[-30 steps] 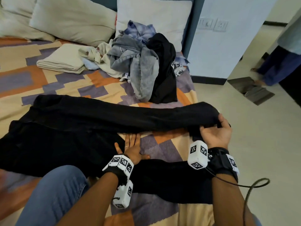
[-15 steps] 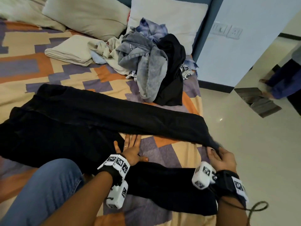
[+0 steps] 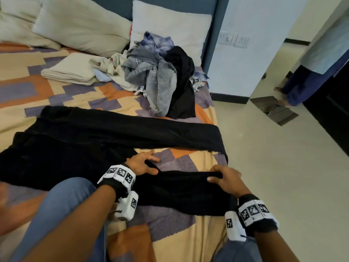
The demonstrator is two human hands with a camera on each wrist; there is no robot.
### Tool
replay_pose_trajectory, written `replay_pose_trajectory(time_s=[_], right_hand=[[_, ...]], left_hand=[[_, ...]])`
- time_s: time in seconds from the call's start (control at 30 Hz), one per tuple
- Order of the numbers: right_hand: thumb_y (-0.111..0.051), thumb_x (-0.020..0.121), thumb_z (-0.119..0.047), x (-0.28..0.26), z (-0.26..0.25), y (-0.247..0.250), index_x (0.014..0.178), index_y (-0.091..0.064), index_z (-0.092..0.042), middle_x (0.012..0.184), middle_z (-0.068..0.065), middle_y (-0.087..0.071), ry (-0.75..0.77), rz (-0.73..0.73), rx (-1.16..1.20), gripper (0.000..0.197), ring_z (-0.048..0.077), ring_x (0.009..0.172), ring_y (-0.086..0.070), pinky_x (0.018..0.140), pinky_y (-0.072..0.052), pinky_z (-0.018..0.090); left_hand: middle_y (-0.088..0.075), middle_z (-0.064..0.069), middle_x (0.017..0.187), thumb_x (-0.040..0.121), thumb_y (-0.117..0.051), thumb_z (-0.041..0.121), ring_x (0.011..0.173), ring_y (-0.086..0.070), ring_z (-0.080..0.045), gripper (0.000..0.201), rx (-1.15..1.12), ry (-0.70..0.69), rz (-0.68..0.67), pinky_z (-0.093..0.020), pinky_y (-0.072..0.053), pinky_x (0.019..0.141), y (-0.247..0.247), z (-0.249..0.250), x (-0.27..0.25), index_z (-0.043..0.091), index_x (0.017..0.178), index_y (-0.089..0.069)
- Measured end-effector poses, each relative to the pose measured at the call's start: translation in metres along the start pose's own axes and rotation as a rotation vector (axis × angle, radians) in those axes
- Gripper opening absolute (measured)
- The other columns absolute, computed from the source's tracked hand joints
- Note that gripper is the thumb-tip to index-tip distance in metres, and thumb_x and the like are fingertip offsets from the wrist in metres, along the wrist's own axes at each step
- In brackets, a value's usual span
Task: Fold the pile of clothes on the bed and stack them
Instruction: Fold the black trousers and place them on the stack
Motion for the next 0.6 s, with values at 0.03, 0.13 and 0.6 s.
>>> replay_pose_trajectory(time_s=[0.03,0.13,0.6], right_hand=[[-0.073,0.086,-0.031,-0.003,-0.003,0.015,0.085,-0.059,-0.038,0.09,-0.013,-0.066,0.05,0.058,0.116,0.016,0.01,0.093,-0.062,0.09,-0.04,0.034],[-0.068,0.09,-0.021,-0.016,-0.003,0.067,0.06,-0.059,-0.038,0.057,-0.02,-0.057,0.137,0.22,0.356,0.036,-0.004,0.06,-0.054,0.065,-0.039,0.016],[-0.07,0.088,-0.033,0.05,0.033,0.07,0.119,-0.065,-0.024,0.124,0.004,-0.06,-0.12,0.317,-0.119,0.032,0.031,0.12,-0.046,0.098,-0.033,0.046]], left_hand=[[-0.028,0.023,0.152,0.066,-0.08,0.048,0.147,-0.021,-0.018,0.056,0.063,0.032,0.034,-0.063,0.002,0.114,0.003,0.002,-0.006,0.062,0.115,-0.057],[-0.046,0.014,0.144,0.073,-0.078,0.045,0.14,-0.033,-0.019,0.061,0.271,0.151,0.113,-0.069,0.01,0.107,0.026,0.008,-0.014,0.044,0.129,-0.054],[-0.04,-0.001,0.128,0.079,-0.074,0.039,0.125,-0.034,-0.027,0.06,0.516,0.128,0.384,-0.049,-0.027,0.103,0.059,0.03,0.013,0.036,0.132,-0.044]])
Point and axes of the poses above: each hand's wrist, its own x-axis towards the middle knuckle, its own y-axis out of the back of the hand, z = x × y, the point moved 7 cm from there along x, towards the middle knuckle
